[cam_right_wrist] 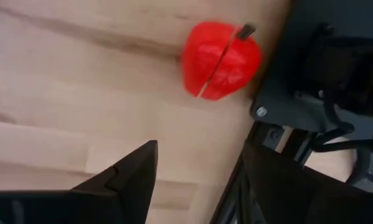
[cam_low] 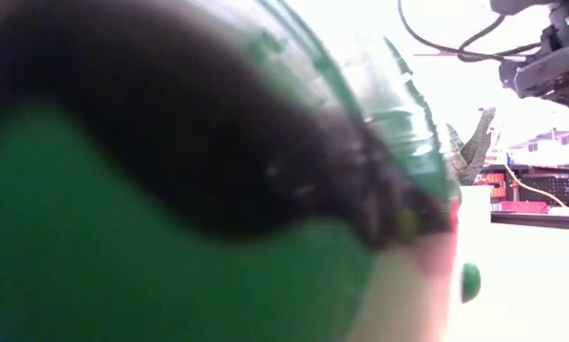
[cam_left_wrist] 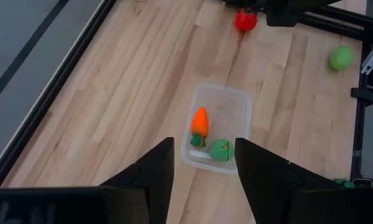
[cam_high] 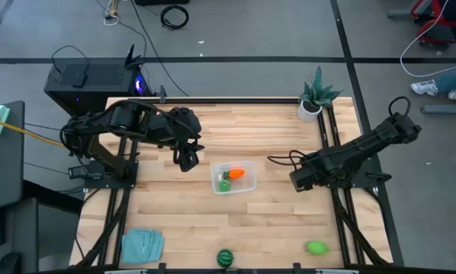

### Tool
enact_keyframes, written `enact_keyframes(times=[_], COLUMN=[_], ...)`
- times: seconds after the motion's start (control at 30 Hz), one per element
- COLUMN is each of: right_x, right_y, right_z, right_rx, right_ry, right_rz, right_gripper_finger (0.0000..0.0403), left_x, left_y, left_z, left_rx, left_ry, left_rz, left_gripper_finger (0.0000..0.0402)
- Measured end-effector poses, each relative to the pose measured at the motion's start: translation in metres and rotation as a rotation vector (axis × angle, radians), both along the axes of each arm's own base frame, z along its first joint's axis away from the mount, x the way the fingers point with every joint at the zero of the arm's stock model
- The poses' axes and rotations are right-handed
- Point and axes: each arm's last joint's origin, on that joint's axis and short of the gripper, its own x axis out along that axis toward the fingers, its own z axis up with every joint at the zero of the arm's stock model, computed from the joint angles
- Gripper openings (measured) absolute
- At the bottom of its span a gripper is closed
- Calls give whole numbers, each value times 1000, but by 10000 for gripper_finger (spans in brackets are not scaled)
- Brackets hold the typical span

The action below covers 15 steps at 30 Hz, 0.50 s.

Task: Pick and placing Produce into tupperware
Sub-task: Put the red apple into the transparent bin

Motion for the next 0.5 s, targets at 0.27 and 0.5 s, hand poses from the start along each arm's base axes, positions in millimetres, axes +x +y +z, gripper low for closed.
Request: enact_keyframes(times=[0.27,0.5], right_x=[5,6], right_y=[-1,-2], right_z=[8,3], right_rx=[19,-27], right_ry=[-58,-82], right_rz=[0,-59], right_gripper_finger=[246,249], left_x=[0,1], left_y=[0,0], left_z=[0,1], left_rx=[0,-3], left_ry=[-1,-16], left_rz=[-1,0], left_gripper_finger=[173,178])
